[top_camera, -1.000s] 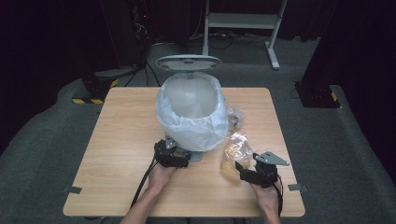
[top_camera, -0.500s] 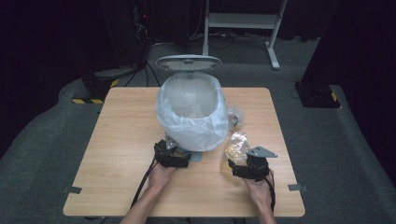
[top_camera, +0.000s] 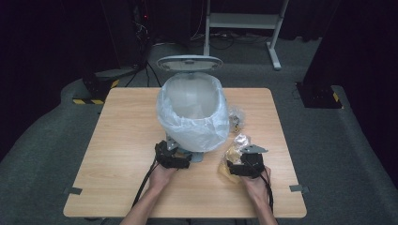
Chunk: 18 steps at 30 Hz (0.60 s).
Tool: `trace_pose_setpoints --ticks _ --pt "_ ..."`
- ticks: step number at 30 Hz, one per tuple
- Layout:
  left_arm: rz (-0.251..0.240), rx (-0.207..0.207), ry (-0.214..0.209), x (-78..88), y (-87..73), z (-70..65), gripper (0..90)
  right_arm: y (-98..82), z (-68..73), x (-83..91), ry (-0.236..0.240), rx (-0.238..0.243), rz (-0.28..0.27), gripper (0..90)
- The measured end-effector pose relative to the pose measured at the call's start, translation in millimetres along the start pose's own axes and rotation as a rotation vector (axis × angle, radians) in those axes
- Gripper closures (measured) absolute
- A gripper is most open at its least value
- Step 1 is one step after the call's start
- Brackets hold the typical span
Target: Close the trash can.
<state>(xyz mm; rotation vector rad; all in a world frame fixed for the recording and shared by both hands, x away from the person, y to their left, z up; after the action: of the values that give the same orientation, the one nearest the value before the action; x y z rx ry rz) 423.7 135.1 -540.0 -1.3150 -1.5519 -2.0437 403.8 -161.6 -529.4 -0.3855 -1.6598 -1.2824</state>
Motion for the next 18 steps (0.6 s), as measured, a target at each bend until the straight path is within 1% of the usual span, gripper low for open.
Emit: trace_pose_setpoints --ticks 1,3,4,5,6,7,8,9,10,11,12,13,16,17,18 --pt "0.000 0.000 0.000 0.0 0.0 0.0 0.7 -0.9 0.1 -6.0 -0.013 0.001 0.032 15.6" --pt "0.000 0.000 -0.001 0.0 0.0 0.1 0.7 -1.4 -0.4 -8.3 -0.012 0.005 0.040 15.8" --pt "0.000 0.001 -0.001 0.0 0.0 0.1 0.7 -1.8 -1.0 -9.1 -0.009 0.010 0.032 16.9" --pt "0.000 0.000 0.000 0.0 0.0 -0.1 0.7 -3.1 -1.6 -9.9 0.003 0.020 0.017 20.0" --pt "0.000 -0.001 0.001 0.1 -0.1 -0.1 0.7 -4.3 -1.3 -10.0 -0.002 0.020 0.008 22.1" --pt "0.000 -0.001 0.001 0.1 -0.1 -0.1 0.7 -4.3 -1.3 -10.0 -0.002 0.020 0.008 22.1" --pt "-0.001 -0.001 0.001 0.1 -0.1 -0.3 0.7 -6.3 -0.5 -9.8 -0.013 0.021 -0.006 25.2" --pt "-0.001 -0.001 0.001 0.1 -0.1 -0.3 0.7 -6.3 -0.5 -9.8 -0.013 0.021 -0.006 25.2" --pt "-0.001 0.000 0.001 0.1 0.0 -0.2 0.7 -6.6 0.8 -8.6 -0.010 0.029 -0.008 31.7" --pt "-0.001 0.000 0.001 0.1 0.0 -0.2 0.7 -6.7 2.1 -8.0 -0.006 0.032 -0.008 35.2" --pt "-0.001 0.000 0.001 0.0 -0.1 -0.2 0.7 -6.7 2.1 -8.0 -0.006 0.032 -0.008 35.2" --pt "-0.001 0.000 0.002 0.1 -0.1 -0.3 0.7 -6.8 3.6 -7.2 0.001 0.047 -0.011 41.7" --pt "-0.003 0.003 0.000 0.0 -0.1 -0.5 0.7 -6.1 4.9 -6.0 0.008 0.053 -0.007 52.6" --pt "-0.003 0.003 0.000 0.0 -0.1 -0.5 0.7 -6.1 4.9 -6.0 0.008 0.053 -0.007 52.6" --pt "0.001 0.000 -0.001 0.0 -0.1 -0.2 0.7 -5.9 4.8 -5.8 0.011 0.056 -0.008 56.0"
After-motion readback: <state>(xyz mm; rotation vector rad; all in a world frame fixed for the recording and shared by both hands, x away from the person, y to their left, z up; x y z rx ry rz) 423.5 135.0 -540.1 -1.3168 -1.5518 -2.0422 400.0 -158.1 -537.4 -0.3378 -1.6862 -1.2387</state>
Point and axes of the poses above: each handheld gripper's, and its own axes: x roughly backward along the jaws, y roughly out of its top, z roughly to its left, the point moved 2 cm from there along -x, roughly forward along the jaws, and after that the axes turned 11 degrees about z, right-handed, at the moved point
